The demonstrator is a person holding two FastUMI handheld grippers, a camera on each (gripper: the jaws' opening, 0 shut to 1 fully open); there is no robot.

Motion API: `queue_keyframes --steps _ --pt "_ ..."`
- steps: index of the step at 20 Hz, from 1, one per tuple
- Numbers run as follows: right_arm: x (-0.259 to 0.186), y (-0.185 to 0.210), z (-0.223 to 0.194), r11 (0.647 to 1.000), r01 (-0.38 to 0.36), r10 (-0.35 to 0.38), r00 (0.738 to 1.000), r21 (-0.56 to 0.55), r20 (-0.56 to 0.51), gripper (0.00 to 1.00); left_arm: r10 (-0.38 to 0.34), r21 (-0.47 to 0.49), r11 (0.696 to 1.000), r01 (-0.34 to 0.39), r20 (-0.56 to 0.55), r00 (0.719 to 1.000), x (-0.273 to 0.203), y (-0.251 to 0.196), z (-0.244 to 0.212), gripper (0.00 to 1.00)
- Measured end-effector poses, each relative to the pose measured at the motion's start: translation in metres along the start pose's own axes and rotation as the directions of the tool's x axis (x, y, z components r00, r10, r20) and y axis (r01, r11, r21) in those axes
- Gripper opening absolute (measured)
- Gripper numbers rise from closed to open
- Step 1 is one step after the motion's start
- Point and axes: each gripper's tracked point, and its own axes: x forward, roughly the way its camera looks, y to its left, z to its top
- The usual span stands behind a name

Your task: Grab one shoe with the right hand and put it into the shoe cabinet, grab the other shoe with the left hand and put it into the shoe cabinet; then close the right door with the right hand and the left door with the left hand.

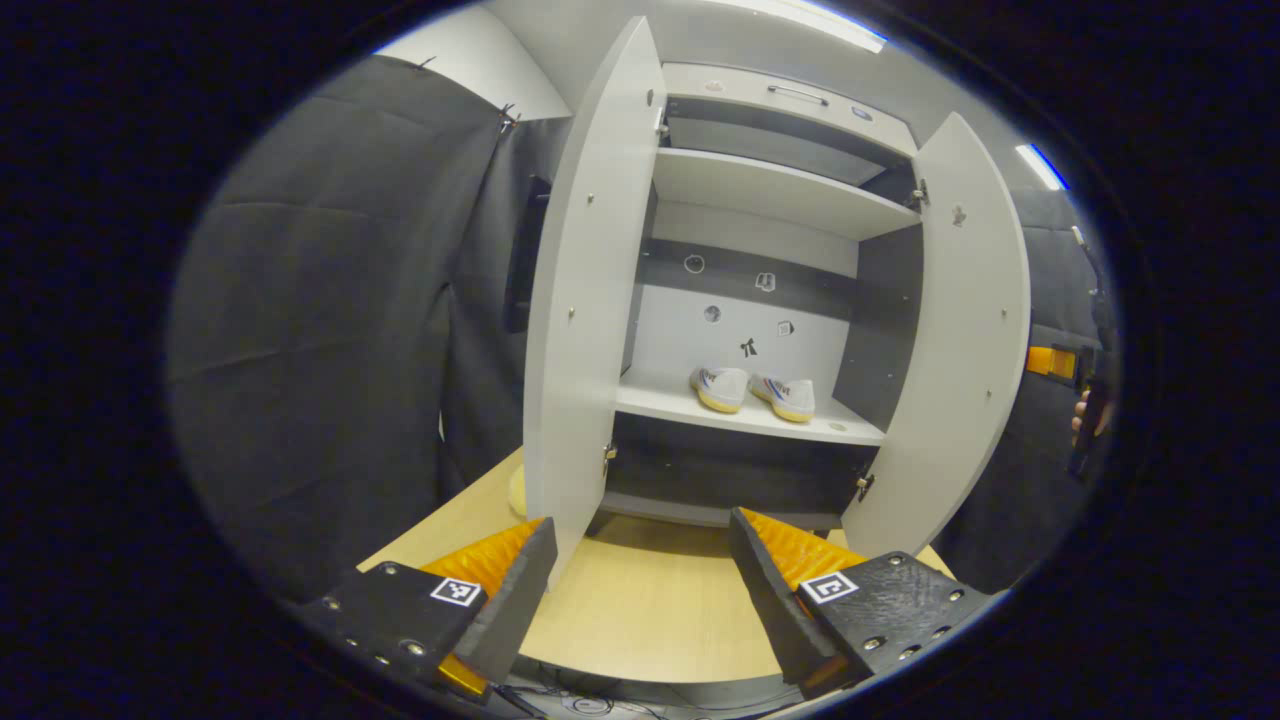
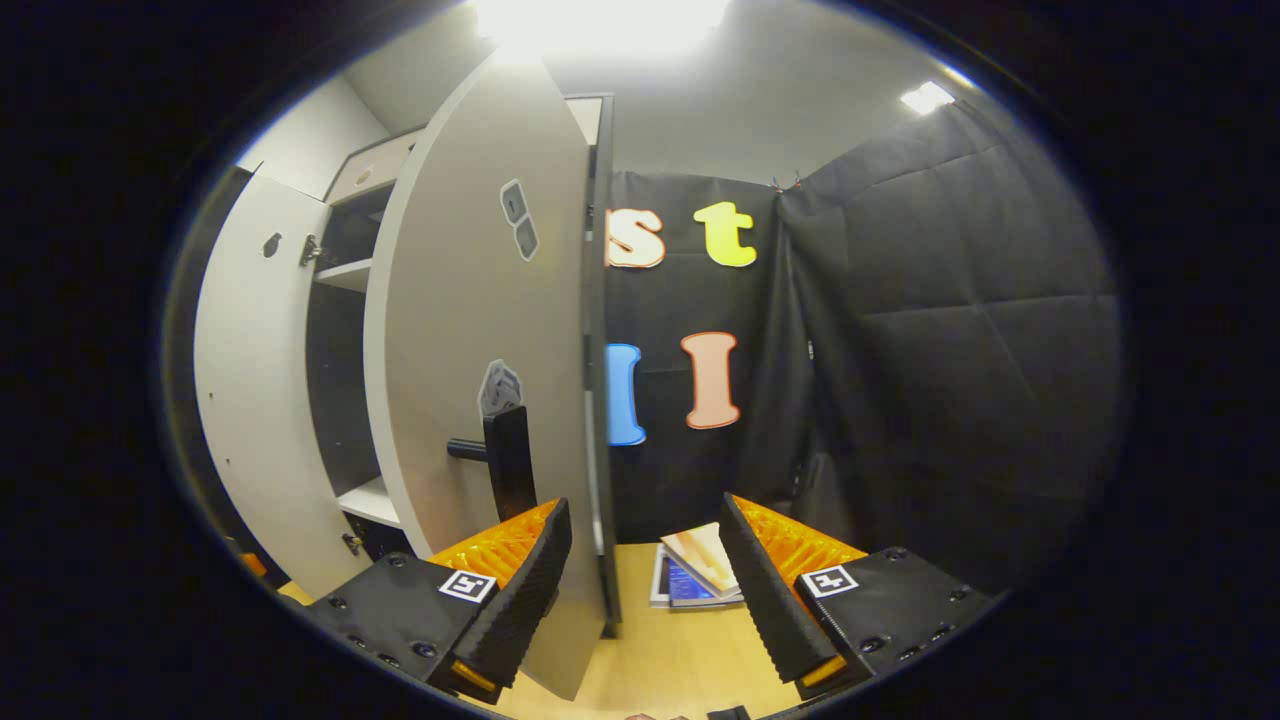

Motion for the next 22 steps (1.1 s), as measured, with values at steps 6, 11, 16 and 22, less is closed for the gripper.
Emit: queue_keyframes --steps 6,11,16,22 --pt "0.023 0.080 -0.005 0.983 -0.167 0.168 0.986 -0.078 0.009 0.89 0.080 0.013 0.997 -0.080 0.001 0.997 -0.025 0.020 -0.003 1.00" --pt "0.034 0.142 -0.012 0.953 -0.293 0.293 0.956 -0.079 -0.006 0.97 0.170 0.012 0.985 -0.171 0.034 0.985 -0.050 0.057 -0.004 1.00" --pt "0.032 0.142 -0.009 0.960 -0.279 0.279 0.960 -0.039 0.015 1.00 0.258 0.023 0.965 -0.260 0.062 0.964 -0.068 0.106 0.005 1.00" --pt "0.020 0.111 -0.006 0.980 -0.200 0.200 0.979 0.002 0.041 1.00 0.299 0.074 0.948 -0.309 0.128 0.946 -0.070 0.150 0.033 1.00"
